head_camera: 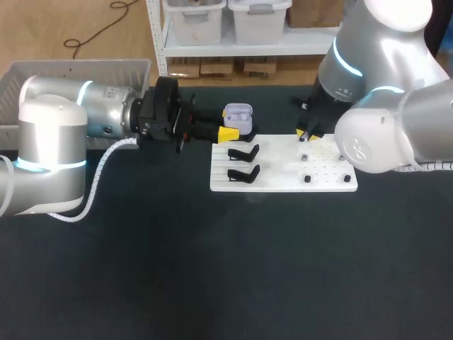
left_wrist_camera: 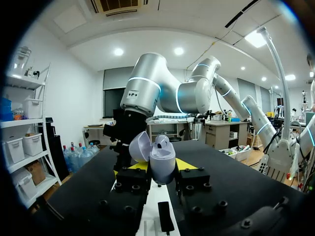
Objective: Pick up each earbud case from the left stands, insert the matching earbuds, close the lid, and place the case in the box.
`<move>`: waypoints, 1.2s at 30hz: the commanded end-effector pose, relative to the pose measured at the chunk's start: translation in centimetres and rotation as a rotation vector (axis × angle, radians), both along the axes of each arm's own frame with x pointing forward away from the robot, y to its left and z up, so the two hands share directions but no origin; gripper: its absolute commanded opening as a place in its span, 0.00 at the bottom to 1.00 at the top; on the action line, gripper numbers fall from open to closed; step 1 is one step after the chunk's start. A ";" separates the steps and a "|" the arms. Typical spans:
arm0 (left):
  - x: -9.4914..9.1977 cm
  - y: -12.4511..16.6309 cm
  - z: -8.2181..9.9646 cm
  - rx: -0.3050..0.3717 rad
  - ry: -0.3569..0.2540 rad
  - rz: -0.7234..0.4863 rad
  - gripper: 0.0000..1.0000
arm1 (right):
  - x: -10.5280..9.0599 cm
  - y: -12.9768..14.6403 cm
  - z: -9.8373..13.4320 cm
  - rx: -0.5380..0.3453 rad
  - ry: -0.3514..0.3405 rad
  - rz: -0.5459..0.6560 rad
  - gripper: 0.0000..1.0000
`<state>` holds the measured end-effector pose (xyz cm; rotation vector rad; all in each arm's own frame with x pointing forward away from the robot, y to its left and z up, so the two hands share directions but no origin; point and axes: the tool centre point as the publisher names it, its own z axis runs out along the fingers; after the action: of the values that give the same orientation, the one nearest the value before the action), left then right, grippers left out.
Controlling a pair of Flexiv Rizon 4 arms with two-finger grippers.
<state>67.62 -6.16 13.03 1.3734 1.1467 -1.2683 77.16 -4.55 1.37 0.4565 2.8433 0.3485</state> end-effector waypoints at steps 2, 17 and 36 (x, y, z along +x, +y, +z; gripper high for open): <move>0.1 0.0 0.0 0.002 0.000 -0.002 0.00 | -0.7 -0.2 1.3 -0.027 -0.011 -0.002 0.00; 0.1 0.0 0.0 0.002 0.000 -0.002 0.00 | -4.5 -1.3 10.6 -0.119 -0.069 0.079 0.00; 0.1 0.0 0.0 0.002 0.000 -0.002 0.00 | -8.1 3.0 16.7 -0.131 0.170 0.416 0.00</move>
<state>67.62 -6.16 13.03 1.3734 1.1467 -1.2683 69.04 -1.78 17.01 -0.1185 3.0051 0.2031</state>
